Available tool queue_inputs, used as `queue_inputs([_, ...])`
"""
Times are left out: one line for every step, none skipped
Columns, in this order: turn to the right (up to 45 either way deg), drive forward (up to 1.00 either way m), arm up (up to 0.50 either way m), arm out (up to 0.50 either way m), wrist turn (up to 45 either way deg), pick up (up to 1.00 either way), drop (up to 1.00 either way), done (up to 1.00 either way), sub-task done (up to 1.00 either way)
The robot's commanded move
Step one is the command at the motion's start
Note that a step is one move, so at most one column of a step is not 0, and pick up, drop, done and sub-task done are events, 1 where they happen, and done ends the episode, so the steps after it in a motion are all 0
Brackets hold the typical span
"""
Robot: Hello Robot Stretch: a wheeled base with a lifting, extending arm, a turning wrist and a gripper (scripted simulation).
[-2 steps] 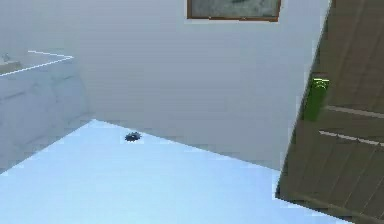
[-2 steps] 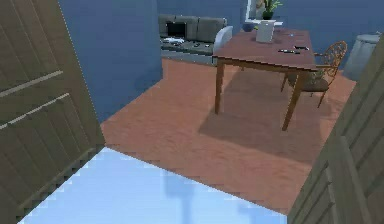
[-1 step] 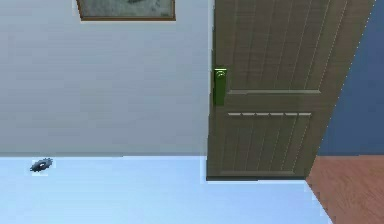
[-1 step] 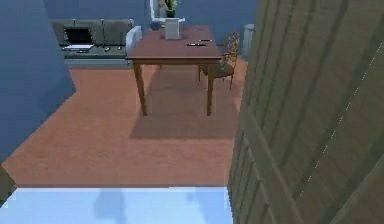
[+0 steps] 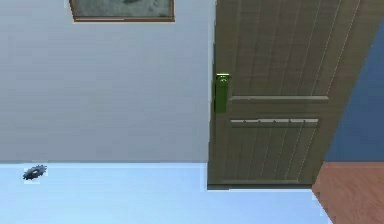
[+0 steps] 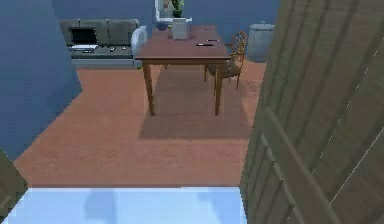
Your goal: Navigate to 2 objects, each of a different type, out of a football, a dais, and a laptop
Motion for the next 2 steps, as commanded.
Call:
queue_inputs([45.0, 0.00, 0.00, 0.00, 0.0, 0.00, 0.00, 0.00, 0.00])
queue_inputs([12.0, 0.00, 0.00, 0.00, 0.0, 0.00, 0.00, 0.00, 0.00])
